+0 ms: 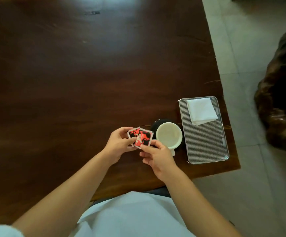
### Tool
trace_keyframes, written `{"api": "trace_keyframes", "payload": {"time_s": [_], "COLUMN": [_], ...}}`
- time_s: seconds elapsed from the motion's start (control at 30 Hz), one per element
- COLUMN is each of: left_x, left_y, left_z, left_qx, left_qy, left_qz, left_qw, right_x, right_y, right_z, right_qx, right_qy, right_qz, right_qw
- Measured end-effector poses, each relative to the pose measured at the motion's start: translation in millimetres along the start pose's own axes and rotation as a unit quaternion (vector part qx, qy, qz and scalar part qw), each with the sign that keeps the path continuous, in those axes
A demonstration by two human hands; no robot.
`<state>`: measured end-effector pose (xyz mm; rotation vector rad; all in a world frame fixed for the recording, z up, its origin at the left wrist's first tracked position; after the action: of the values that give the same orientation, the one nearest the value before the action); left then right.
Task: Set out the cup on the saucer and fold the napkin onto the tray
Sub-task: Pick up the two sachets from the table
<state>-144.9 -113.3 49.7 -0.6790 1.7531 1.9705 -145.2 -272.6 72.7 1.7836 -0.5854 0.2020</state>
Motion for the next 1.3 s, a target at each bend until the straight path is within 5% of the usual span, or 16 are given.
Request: {"api": "trace_keyframes", "payload": {"time_s": [0.2, 0.37, 0.5, 0.77, 1.07, 1.3], "left_x": [11, 5, -1, 16, 14, -6], "left_y": [51, 79, 96, 106, 84, 69], "left_z": [-12, -17, -20, -39, -37, -85], "left_qx": [0.066, 0.082, 0.018, 0.147, -0.044, 0.06], "left_qy": [0.055, -0.026, -0.142, -0.129, -0.119, -0.025], "left_qz": [-0.01, -0.044, -0.126, -0.085, -0.071, -0.037], "left_qw": [0.996, 0.995, 0.982, 0.977, 0.989, 0.997], "right_x": [-9, -4, -3, -7, 16, 56], "right_y": [14, 31, 47, 65, 80, 92], "right_z": [9, 14, 16, 42, 131, 208], "right_qx": [0.032, 0.051, 0.049, 0.082, -0.044, -0.112], "right_qy": [0.244, 0.347, 0.385, 0.204, -0.058, -0.125], "right_qz": [0.108, 0.179, 0.211, 0.144, 0.128, 0.157], "right_qw": [0.963, 0.919, 0.897, 0.965, 0.989, 0.973]}}
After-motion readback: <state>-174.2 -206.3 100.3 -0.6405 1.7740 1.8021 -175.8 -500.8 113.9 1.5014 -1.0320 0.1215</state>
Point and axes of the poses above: each hand's wrist, its own y-axis away from the middle knuckle, its own z-axis out of the back of the hand, x = y × z, the point moved 4 cm from there along -y, towards the middle knuckle, and after that the axes turned 15 degrees about -y, right-handed, at the moved point
